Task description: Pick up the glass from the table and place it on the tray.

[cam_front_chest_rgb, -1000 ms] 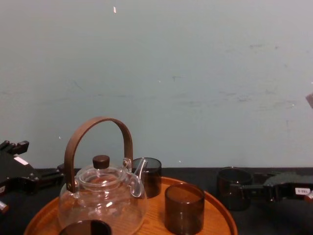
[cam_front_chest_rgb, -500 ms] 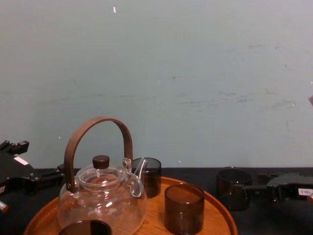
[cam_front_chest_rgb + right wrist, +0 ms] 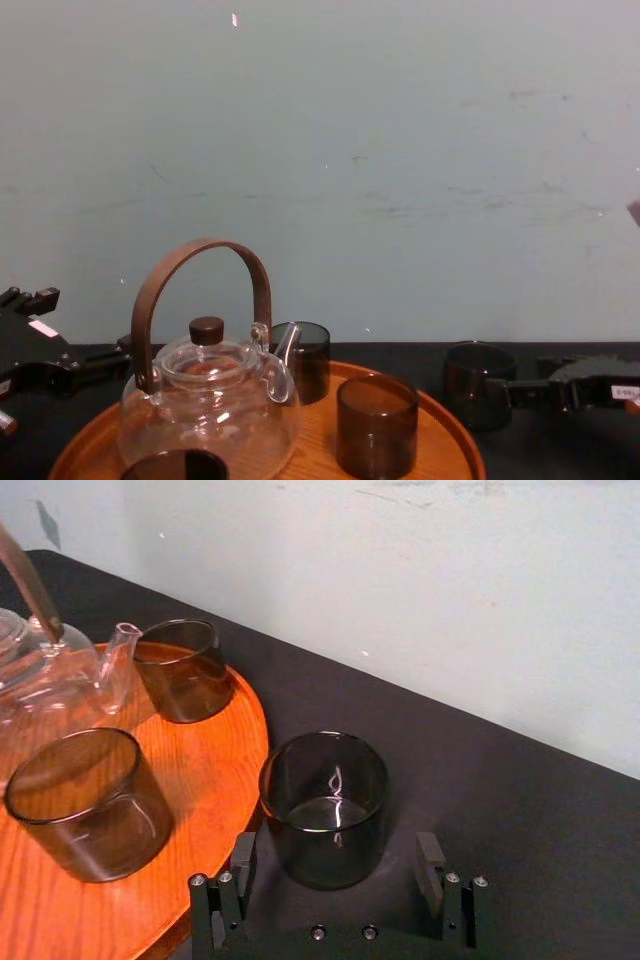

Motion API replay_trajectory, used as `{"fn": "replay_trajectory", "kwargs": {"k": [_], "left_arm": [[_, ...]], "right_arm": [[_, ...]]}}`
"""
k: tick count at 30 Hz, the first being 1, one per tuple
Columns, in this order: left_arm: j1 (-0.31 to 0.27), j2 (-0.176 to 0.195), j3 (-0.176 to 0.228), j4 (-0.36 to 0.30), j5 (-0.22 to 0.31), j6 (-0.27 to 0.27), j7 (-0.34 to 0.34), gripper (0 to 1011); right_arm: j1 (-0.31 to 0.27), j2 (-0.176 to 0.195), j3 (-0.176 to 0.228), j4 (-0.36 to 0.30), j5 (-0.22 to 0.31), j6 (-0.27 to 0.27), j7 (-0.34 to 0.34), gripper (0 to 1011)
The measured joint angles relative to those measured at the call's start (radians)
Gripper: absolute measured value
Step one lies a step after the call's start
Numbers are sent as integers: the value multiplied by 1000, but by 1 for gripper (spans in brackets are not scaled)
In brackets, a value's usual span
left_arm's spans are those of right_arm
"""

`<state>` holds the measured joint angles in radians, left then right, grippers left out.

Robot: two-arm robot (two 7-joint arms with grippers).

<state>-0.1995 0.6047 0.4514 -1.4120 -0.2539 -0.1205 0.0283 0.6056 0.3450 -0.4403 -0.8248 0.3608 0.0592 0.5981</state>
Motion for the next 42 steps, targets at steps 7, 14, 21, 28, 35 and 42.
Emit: {"fn": "replay_trajectory", "kwargs": {"k": [7, 14, 21, 28, 35, 42], "left_arm": [[0, 0, 0, 0, 0, 0, 0, 1001], [0, 0, 0, 0, 0, 0, 0, 1001], [0, 0, 0, 0, 0, 0, 0, 1001], [0, 0, 0, 0, 0, 0, 0, 1001], [0, 0, 0, 0, 0, 0, 0, 1001], [0, 0, 0, 0, 0, 0, 0, 1001]], "right_arm": [[21, -21, 1, 35, -21, 0, -18, 1002], [39, -41, 3, 68, -41, -7, -25, 1002], [48, -55, 2, 82, -58, -9, -10, 1002], [50, -64, 1, 87, -67, -9, 1, 1002], [60, -75, 3, 104, -72, -11, 7, 1002], [79, -89, 8, 137, -77, -23, 9, 1002]]}}
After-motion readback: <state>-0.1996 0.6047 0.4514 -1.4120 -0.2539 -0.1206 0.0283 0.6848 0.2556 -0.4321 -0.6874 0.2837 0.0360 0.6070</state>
